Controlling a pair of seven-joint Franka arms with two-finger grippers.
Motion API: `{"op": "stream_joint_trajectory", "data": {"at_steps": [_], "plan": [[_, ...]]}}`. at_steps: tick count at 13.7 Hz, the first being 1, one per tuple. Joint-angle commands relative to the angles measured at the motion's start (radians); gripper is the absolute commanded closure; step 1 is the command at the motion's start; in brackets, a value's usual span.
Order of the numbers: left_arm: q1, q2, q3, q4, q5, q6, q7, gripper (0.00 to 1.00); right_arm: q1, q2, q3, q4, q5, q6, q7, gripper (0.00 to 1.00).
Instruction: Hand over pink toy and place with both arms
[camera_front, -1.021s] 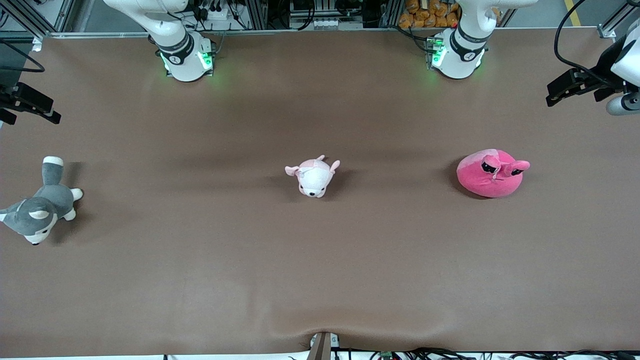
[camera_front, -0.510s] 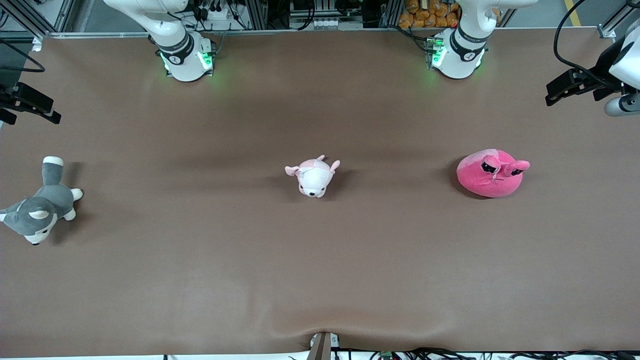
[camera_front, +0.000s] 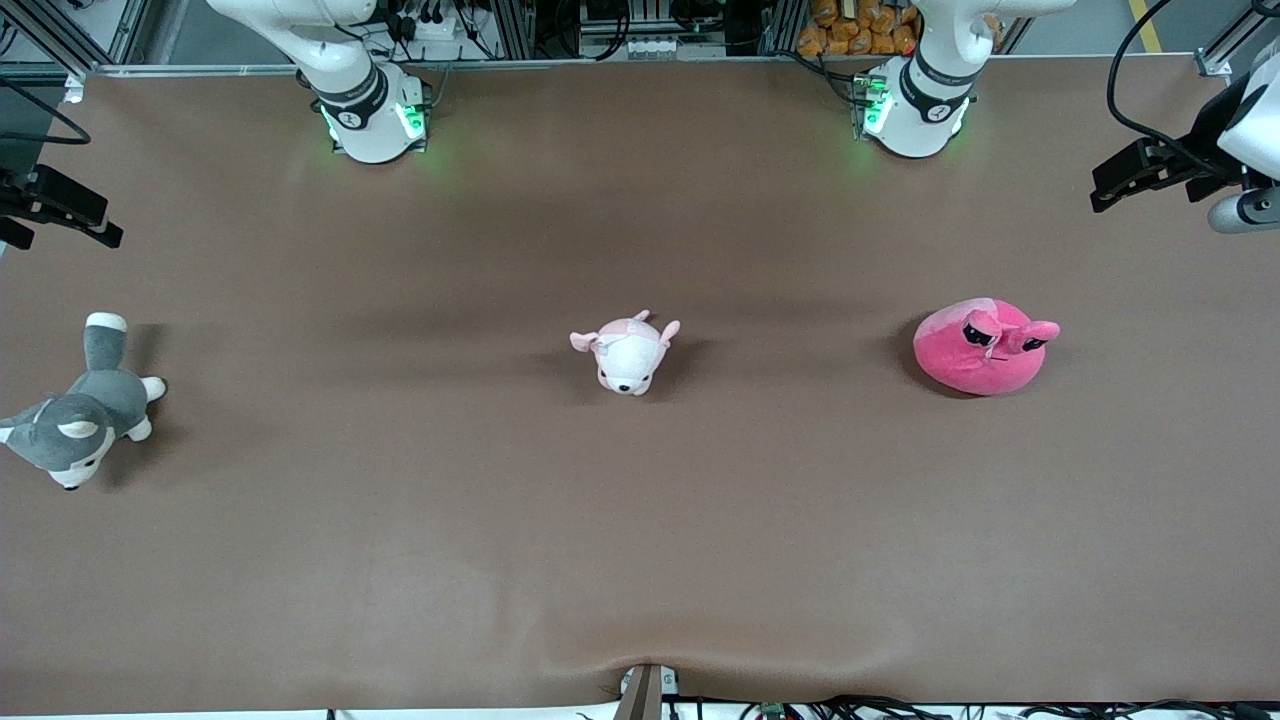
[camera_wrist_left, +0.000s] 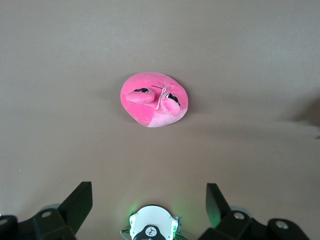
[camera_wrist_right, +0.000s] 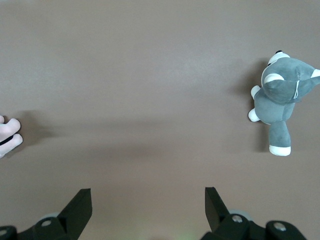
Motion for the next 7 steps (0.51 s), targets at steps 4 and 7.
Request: {"op": "stream_joint_trajectory", "data": {"at_steps": [4, 7], "plan": [[0.007, 0.008, 0.003, 0.027, 0.014, -0.02, -0.003, 0.0, -0.003, 0.0, 0.008, 0.006, -0.015, -0.009, 0.002, 0.0], [0.005, 0.014, 0.0, 0.018, 0.01, -0.01, -0.024, 0.0, -0.003, 0.0, 0.008, 0.006, -0.015, -0.009, 0.002, 0.0]]}}
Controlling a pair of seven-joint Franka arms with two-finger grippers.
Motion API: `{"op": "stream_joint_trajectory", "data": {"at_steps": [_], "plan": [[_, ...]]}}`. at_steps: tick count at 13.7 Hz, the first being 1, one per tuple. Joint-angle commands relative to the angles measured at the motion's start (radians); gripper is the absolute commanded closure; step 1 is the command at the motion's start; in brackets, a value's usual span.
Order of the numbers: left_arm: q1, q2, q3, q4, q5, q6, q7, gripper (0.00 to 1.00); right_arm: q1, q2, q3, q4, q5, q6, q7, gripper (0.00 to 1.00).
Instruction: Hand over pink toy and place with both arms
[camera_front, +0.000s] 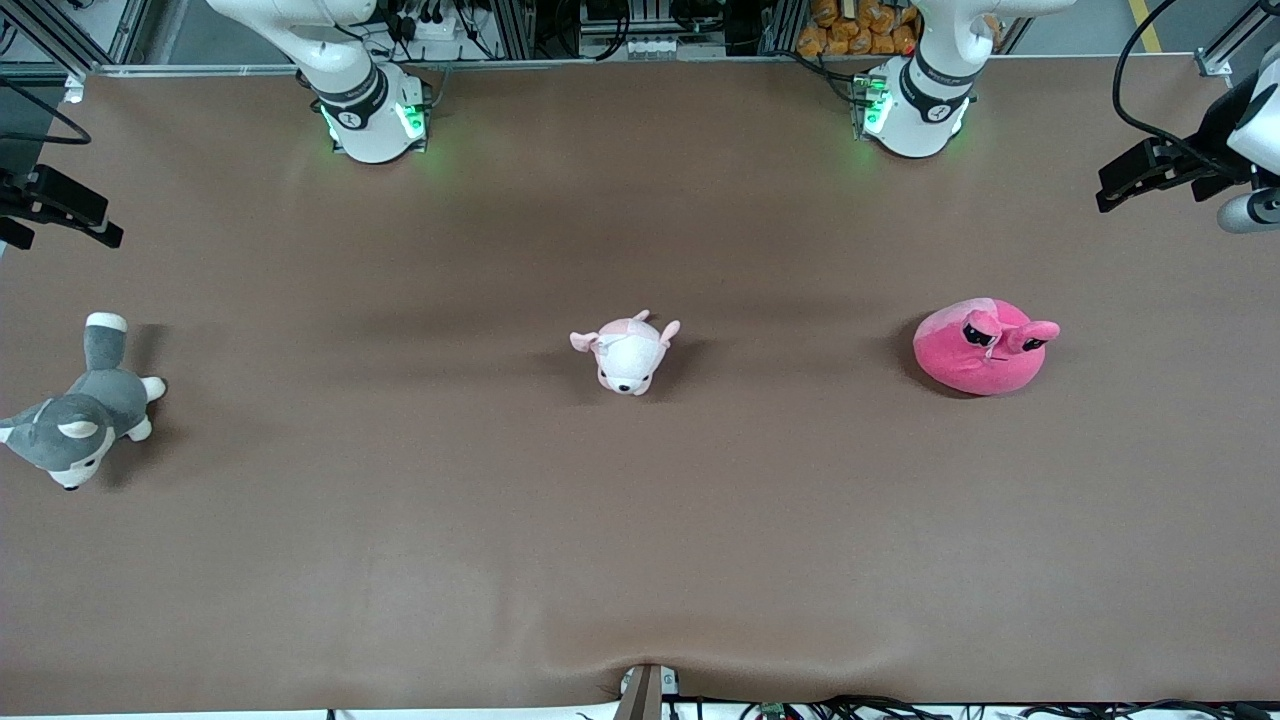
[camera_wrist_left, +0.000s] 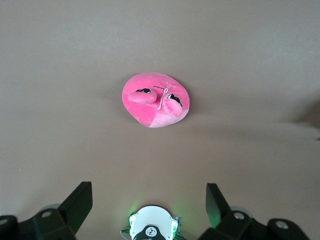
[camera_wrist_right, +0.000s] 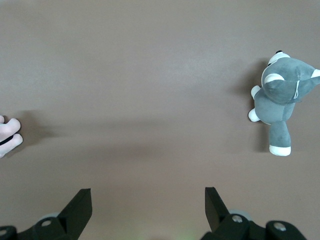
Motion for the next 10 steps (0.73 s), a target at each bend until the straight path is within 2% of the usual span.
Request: {"op": "stream_joint_trajectory", "data": {"at_steps": [1, 10], "plan": [[0.0, 0.014, -0.006, 0.015, 0.007, -0.008, -0.045, 0.0, -0.003, 0.0, 0.007, 0.006, -0.015, -0.009, 0.002, 0.0], [0.003, 0.019, -0.006, -0.008, 0.004, 0.016, -0.072, 0.0, -0.002, 0.002, 0.009, 0.006, -0.013, -0.009, 0.002, 0.0]]}}
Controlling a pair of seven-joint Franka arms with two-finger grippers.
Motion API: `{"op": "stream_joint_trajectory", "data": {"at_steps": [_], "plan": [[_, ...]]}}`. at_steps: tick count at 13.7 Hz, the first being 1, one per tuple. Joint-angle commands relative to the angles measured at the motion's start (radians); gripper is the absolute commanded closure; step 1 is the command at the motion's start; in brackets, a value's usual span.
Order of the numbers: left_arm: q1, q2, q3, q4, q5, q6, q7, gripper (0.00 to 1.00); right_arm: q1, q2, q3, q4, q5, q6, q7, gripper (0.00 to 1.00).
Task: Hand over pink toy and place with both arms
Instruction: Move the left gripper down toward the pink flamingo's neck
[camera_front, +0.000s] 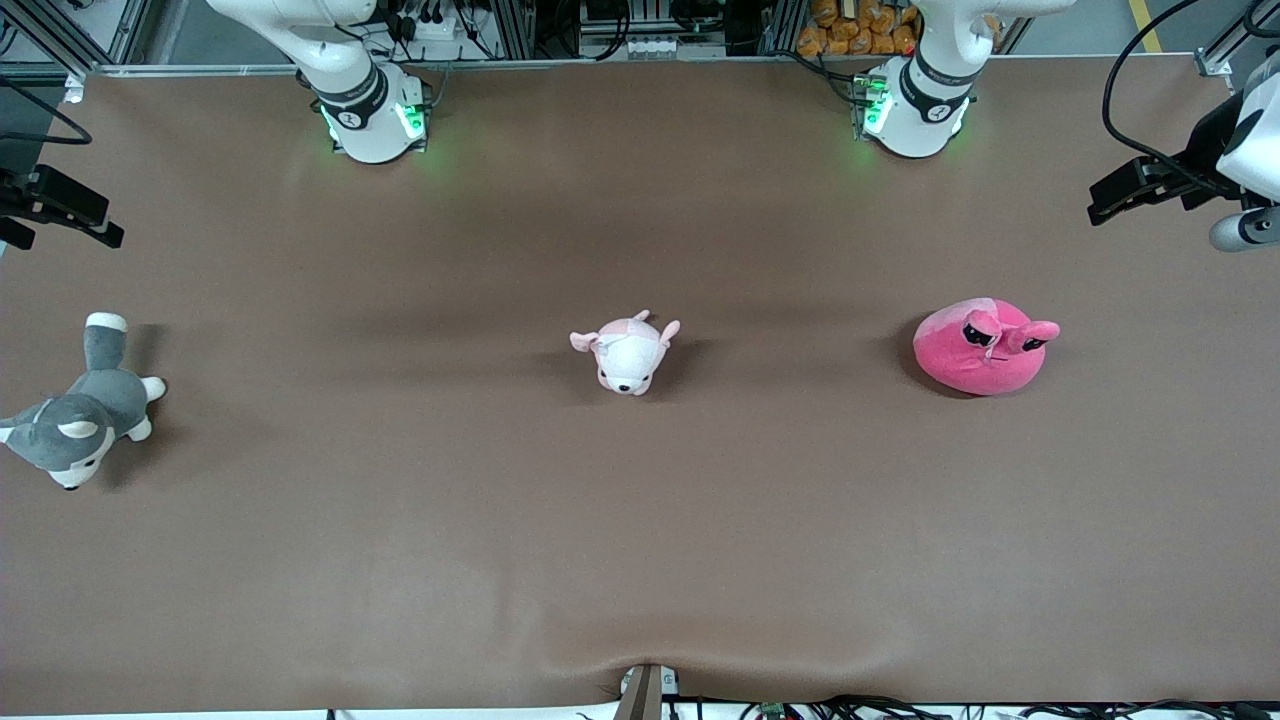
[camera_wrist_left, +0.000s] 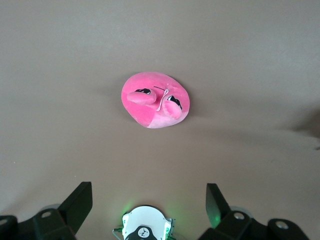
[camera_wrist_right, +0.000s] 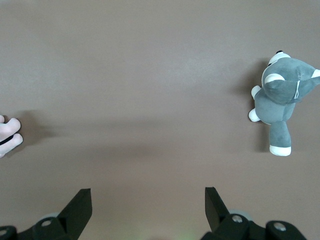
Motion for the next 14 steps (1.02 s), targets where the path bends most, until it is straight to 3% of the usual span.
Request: {"op": "stream_joint_trajectory", "data": {"at_steps": [1, 14], "plan": [[0.004, 0.017, -0.003, 0.005, 0.004, 0.006, -0.012, 0.0, -0.002, 0.001, 0.008, 0.006, -0.013, -0.009, 0.002, 0.0], [0.028, 0.052, 0.014, 0.023, 0.025, 0.002, -0.026, 0.0, -0.002, 0.001, 0.008, 0.006, -0.013, -0.009, 0.002, 0.0]]}}
